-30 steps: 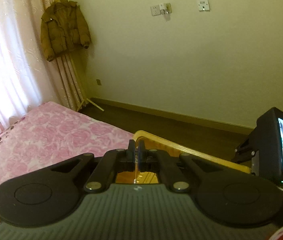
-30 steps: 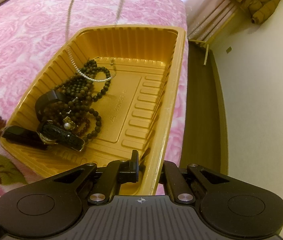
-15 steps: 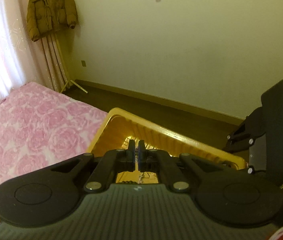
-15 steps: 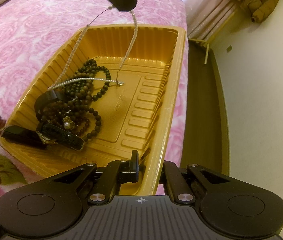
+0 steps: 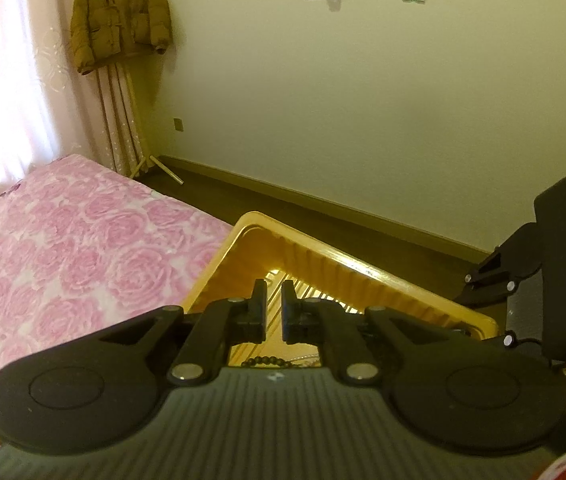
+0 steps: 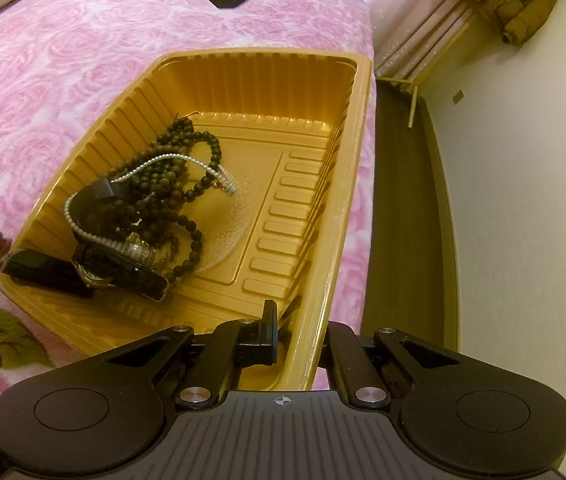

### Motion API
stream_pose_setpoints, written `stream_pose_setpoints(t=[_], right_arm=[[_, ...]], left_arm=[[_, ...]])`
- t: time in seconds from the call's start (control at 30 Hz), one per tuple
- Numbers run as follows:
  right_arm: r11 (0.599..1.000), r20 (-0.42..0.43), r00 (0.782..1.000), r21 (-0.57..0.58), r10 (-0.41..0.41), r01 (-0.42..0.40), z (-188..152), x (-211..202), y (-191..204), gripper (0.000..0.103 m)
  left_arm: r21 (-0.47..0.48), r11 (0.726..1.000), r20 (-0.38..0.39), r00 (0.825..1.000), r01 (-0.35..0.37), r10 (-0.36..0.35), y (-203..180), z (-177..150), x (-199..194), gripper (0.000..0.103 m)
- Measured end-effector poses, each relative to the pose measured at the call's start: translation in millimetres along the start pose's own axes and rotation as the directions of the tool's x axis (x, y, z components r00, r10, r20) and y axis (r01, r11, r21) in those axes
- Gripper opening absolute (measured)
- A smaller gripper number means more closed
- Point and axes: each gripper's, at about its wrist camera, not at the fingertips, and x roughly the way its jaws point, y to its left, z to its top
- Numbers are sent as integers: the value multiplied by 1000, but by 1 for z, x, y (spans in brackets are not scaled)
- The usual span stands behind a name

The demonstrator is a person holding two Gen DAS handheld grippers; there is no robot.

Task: Organize jewelry
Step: 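Open the left tool and withdraw it from the tray, then set the yellow tray down on the bedspread with the right tool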

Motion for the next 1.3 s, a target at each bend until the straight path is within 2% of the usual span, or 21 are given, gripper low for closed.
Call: stream_pose_setpoints(t=[0.2,0.37,0.63,0.83,1.07,1.17,1.3], right_arm=[[1000,0,1000,0,1,-1,0,0,0,5],[1000,1,1000,1,1,-1,0,0,0,5],[1000,2,1000,10,8,-8,-1,2,-3,5],[999,9,999,19,36,-36,-3,6,-9,5],[991,38,992,68,116,-119,-12,18,-27,5],[977,55,983,109,178,-183,-21,28,-39,5],[950,81,966,175,247,-258,-30,41,-50,5]], left_arm=[[-72,997,24,999,-28,30,17,-16,-21,6],[-157,985,23,997,-71,75,40,-43,-41,6],[-280,948,-23,988,-155,154,67,-103,-70,6],[-339,917,-27,976,-210,214,68,-136,-94,6],[-427,877,-36,973,-223,229,56,-162,-111,10],[-459,857,-58,970,-235,235,51,-173,-116,15],[-491,835,-90,968,-249,235,45,-189,-121,16]])
